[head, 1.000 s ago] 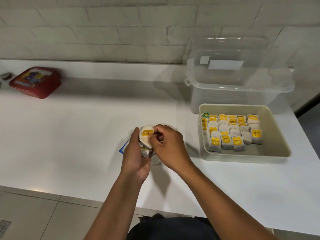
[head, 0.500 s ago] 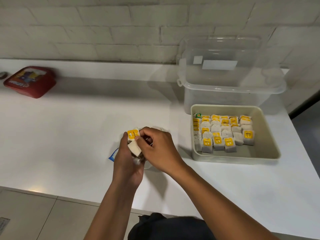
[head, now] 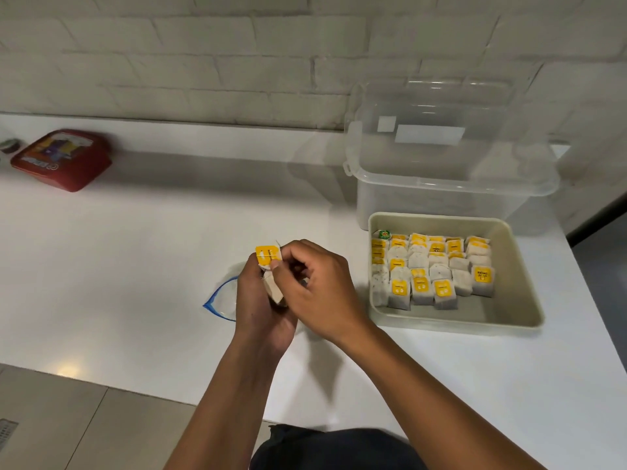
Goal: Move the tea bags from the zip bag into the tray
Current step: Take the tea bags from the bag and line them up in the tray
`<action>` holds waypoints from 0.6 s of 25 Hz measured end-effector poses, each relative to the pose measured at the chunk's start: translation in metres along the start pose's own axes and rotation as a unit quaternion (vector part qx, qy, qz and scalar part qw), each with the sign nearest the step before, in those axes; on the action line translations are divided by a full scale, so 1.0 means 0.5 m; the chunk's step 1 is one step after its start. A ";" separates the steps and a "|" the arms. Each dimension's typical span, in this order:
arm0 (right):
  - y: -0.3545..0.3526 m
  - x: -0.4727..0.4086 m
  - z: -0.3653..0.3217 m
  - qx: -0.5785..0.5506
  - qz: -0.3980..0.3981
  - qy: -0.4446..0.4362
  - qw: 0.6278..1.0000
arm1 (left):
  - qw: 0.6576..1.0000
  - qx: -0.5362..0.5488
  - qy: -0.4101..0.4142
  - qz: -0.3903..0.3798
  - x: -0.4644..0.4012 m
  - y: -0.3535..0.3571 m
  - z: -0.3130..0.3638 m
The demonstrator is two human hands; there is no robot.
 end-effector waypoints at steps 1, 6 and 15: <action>-0.011 -0.002 -0.001 -0.012 0.004 0.007 1.000 | 1.000 -0.001 -0.008 -0.006 0.000 0.011 -0.004; -0.099 -0.021 -0.011 -0.035 -0.037 0.055 0.997 | 0.997 0.000 -0.061 -0.046 -0.020 0.065 -0.036; -0.325 0.002 0.070 0.037 -0.103 0.150 0.983 | 0.976 -0.032 -0.200 -0.078 -0.053 0.169 -0.151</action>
Point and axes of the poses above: each hand's wrist, its own x-axis away from the middle knuckle, its own y-axis out of the palm, z = x × y, the point moved 4 cm from there along -x, towards the middle knuckle, and after that the axes turned 10 degrees about -y, right-handed, at the moved point
